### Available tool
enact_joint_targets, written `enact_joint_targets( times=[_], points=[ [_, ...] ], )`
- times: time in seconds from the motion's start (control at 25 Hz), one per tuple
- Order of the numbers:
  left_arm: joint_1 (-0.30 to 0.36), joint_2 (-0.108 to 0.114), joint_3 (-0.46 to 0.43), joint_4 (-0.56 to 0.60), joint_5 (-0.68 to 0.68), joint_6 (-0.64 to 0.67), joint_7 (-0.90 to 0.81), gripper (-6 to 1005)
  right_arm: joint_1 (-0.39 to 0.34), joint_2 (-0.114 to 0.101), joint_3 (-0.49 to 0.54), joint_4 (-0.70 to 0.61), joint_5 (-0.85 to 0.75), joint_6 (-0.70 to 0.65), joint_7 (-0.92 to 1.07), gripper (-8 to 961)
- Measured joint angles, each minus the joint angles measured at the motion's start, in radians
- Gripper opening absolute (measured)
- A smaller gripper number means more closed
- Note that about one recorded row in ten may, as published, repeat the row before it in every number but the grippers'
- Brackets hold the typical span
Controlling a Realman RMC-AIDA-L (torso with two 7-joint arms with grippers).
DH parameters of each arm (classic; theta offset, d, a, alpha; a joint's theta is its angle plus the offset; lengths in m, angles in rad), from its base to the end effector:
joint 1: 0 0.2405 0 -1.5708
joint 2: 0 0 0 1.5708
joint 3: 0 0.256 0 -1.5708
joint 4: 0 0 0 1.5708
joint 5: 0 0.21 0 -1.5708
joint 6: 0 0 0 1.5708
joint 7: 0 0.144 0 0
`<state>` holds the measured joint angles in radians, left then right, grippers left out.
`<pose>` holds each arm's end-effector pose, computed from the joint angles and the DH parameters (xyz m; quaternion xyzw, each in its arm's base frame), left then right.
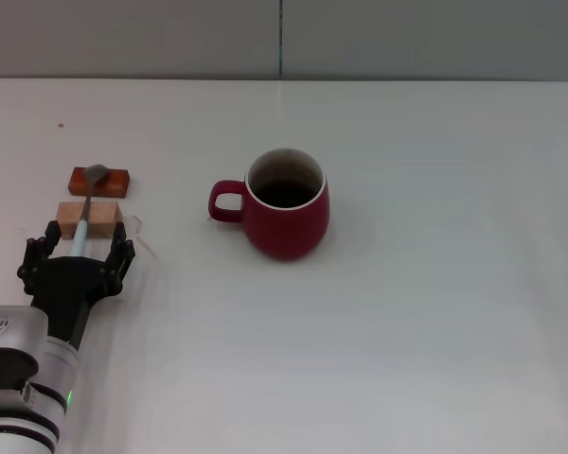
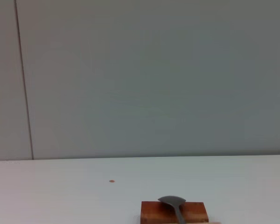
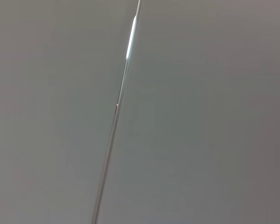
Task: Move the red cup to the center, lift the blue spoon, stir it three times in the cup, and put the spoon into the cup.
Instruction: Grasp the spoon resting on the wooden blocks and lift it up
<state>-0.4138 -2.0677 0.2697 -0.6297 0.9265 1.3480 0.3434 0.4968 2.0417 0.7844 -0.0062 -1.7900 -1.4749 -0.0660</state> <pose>-0.3235 0.2387 -0.0876 -0.6838 -0.3210 -0.1942 0.6258 0.3498 0.3262 0.0920 -0.5232 0.1030 0.2648 0.8035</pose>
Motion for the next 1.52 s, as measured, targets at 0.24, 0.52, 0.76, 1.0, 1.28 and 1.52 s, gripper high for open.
enact_joint_targets(
  times=[0.24,0.52,0.76,1.0,1.28,1.52],
  points=[
    [-0.001,0.0,0.0,0.002,0.0,-0.002,-0.001,815,0.001,0.001,0.001,0.0,0.0,-0.001,0.0,684],
    [0.002,0.0,0.0,0.002,0.0,-0.001,-0.001,815,0.005,0.001,-0.003,0.001,-0.002,0.003,0.0,684],
    [0.007,0.002,0.0,0.0,0.0,0.003,-0.001,814,0.005,0.002,-0.004,0.002,-0.004,0.004,-0.001,684],
    [0.009,0.002,0.001,0.003,0.003,0.003,-0.001,814,0.005,0.003,-0.004,0.002,-0.005,0.004,-0.001,684],
    [0.013,0.002,0.001,0.008,0.032,-0.004,-0.001,763,0.005,0.007,-0.004,0.0,-0.008,0.003,-0.001,684],
    [0.016,0.001,-0.002,0.014,0.041,-0.006,-0.001,632,0.005,0.009,-0.004,0.0,-0.008,0.0,-0.002,684]
  ],
)
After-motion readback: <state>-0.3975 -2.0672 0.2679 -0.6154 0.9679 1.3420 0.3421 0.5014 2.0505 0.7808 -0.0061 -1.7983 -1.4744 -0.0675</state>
